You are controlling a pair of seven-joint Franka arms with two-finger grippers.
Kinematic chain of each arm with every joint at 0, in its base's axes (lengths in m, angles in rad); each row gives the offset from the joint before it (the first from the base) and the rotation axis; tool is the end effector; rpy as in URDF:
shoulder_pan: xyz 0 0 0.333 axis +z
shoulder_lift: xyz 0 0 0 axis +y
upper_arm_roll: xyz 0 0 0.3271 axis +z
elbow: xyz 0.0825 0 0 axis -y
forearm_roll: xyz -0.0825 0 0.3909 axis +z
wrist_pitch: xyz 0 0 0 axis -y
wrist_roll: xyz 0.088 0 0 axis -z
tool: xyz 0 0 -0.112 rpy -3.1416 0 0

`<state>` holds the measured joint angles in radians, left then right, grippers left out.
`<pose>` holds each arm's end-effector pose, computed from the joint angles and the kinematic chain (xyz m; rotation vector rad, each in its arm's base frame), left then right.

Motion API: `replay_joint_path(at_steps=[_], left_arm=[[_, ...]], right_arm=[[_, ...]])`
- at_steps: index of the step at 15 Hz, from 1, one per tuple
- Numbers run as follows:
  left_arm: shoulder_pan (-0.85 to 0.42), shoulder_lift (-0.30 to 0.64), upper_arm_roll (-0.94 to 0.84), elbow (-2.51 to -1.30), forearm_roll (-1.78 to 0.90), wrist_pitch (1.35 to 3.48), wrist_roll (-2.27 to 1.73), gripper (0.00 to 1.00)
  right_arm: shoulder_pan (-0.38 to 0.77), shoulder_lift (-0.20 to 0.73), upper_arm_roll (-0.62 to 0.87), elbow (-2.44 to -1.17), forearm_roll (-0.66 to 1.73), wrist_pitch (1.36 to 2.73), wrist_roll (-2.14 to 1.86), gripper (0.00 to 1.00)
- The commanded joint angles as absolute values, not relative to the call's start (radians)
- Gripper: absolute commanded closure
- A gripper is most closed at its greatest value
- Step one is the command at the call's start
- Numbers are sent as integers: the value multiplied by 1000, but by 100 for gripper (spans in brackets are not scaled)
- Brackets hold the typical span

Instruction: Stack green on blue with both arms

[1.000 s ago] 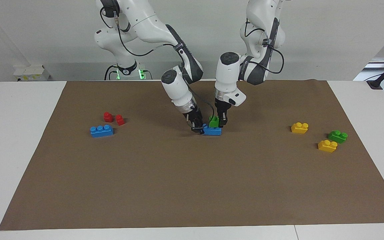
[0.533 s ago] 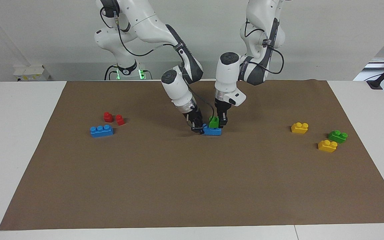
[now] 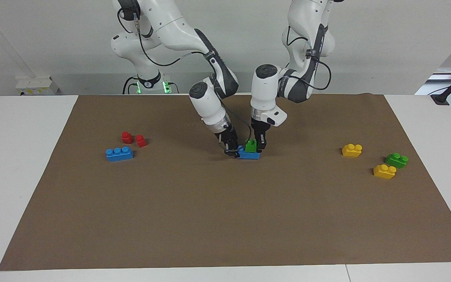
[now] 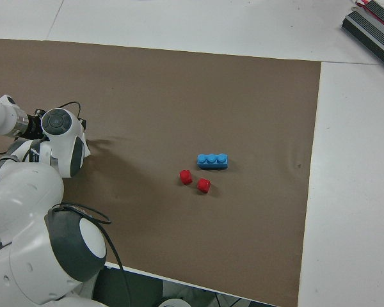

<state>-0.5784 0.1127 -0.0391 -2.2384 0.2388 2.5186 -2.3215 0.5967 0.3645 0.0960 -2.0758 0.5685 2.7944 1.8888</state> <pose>0.4558 -0.3253 0.3366 2.1583 2.0555 0.2496 0.4977 0.3788 0.2849 -1.7811 2.0527 0.2908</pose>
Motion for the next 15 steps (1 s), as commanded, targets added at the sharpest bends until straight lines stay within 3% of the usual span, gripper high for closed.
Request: replay_joint_path(at_steps=[1,2,3,4,9,15], left_arm=[[-592,127,-23,-2249,313,2546,-2396,100],[-589,129,-23,-2247,324,2546,-2390,100],[-586,129,-23,-2244,333,2545,-2387,27],[-578,121,-25,-2241,333,2542,-2378,0],[-571,86,-17,-2237,333,2494,-2326,0],[-450,43,-17,-2198,333,2419,-2195,0]], right_arm=[[597,374,97,-2091,589,2818,1873,100],[597,374,97,-2091,589,2818,1873,100],[597,374,97,-2091,589,2818,1873,100],[597,374,97,-2091,589,2818,1873,100],[597,374,97,-2092,589,2818,1871,100],[597,374,97,-2095,589,2818,1871,100]])
